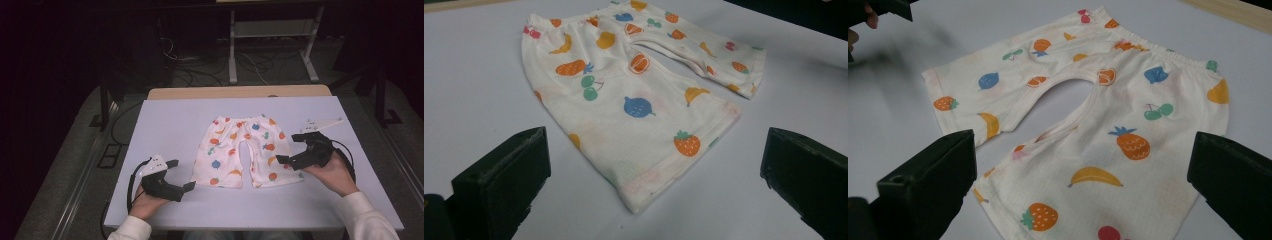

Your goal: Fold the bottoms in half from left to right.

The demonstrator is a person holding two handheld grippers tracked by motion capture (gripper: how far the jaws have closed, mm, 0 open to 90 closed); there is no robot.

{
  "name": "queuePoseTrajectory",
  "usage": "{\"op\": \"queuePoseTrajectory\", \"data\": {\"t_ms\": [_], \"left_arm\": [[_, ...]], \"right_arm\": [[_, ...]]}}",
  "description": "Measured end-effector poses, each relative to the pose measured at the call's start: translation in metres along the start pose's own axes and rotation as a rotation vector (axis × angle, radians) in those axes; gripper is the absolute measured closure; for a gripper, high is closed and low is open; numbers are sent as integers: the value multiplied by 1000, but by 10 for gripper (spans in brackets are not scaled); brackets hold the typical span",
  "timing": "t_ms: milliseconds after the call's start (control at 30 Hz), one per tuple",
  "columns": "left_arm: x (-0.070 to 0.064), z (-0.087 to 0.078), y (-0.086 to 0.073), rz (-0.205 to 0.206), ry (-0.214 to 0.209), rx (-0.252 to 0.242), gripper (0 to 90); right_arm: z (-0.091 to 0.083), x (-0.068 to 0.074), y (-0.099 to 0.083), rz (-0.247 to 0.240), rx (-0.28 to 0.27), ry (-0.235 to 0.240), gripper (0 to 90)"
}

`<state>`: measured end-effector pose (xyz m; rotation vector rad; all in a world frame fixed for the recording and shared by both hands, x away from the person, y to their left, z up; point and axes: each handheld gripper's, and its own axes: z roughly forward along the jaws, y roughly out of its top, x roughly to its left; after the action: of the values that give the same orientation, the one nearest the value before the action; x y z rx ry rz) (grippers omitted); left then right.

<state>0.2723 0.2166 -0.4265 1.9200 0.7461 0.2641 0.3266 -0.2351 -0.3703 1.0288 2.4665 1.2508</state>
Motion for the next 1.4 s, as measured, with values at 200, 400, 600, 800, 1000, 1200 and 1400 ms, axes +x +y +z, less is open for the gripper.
{"op": "queuePoseTrajectory", "data": {"t_ms": [200, 400, 600, 800, 1000, 1200, 1400], "left_arm": [[0, 0, 0, -2, 0, -1, 0], [0, 0, 0, 0, -1, 0, 0], [0, 1, 0, 0, -2, 2, 0], [0, 1, 0, 0, -2, 3, 0], [0, 1, 0, 0, -2, 1, 0], [0, 1, 0, -2, -2, 2, 0], [0, 1, 0, -2, -2, 1, 0]], "right_arm": [[4, -4, 7, 1, 9, 0, 0], [6, -10, 14, 7, -2, 2, 0], [11, -15, 21, 11, -7, 3, 0], [18, -18, 26, 11, -2, 5, 0], [26, -22, 31, 14, 5, 5, 0], [33, -28, 36, 27, 4, 9, 0], [42, -31, 43, 27, 13, 15, 0]]}}
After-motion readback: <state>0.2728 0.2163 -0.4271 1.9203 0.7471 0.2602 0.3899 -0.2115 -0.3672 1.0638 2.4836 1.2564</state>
